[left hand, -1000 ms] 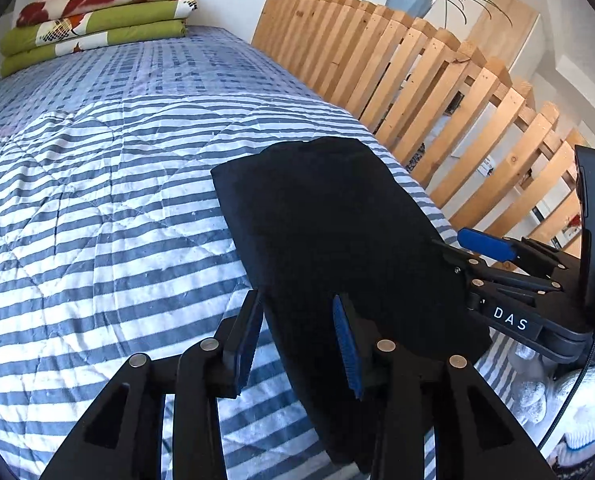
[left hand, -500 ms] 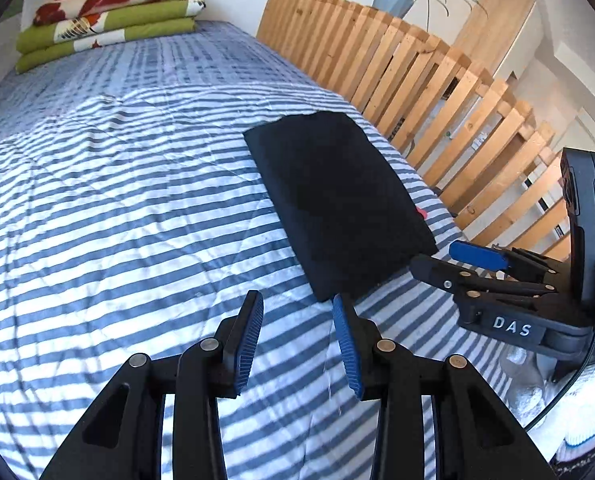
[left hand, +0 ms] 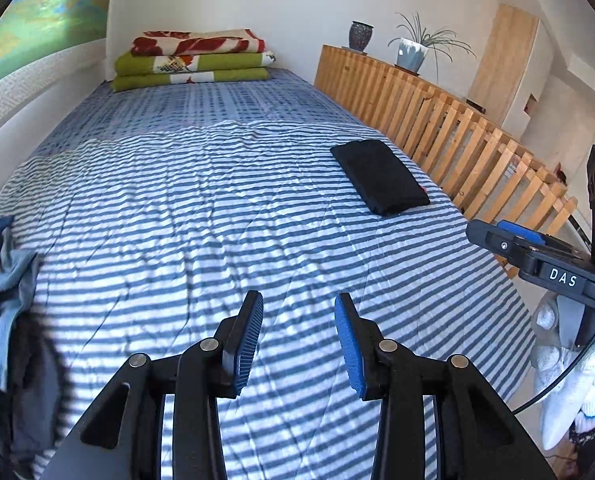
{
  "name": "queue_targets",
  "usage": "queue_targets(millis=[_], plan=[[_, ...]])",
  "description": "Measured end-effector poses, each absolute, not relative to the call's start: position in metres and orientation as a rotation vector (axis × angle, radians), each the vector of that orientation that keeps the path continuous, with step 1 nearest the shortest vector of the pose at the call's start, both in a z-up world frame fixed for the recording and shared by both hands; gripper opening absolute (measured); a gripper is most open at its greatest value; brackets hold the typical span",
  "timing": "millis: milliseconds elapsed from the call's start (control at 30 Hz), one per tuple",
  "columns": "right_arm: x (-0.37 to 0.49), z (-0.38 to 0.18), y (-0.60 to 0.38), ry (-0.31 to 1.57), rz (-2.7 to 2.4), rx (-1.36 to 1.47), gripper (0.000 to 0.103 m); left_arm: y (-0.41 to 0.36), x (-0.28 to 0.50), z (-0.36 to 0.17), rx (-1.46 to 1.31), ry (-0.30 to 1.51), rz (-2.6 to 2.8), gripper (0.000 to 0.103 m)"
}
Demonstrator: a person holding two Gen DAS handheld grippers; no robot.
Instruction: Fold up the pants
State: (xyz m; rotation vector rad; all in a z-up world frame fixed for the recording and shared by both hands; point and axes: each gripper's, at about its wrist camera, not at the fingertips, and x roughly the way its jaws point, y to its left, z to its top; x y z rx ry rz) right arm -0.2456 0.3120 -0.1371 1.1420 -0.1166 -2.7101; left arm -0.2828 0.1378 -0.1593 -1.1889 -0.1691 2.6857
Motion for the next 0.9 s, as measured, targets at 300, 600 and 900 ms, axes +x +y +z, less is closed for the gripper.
queue_targets(millis=[300,600,900], plan=[[-0.107,-0.12,0.224,0.078,-2.756,1.072,0.083,0.075,-0.116,-0.141,-1.134,-0.238,2.844,0.05],[-0.031,-0.112,0.189,0.121,-2.754,1.016,0.083,0.07,-0.034,-0.137,-1.131,-0.214,2.972,0.056],[-0.022,-0.131,0.212,0.025,-2.78,1.115,0.083,0.121,-0.04,-0.114,-1.05,-0.129,2.878,0.063]])
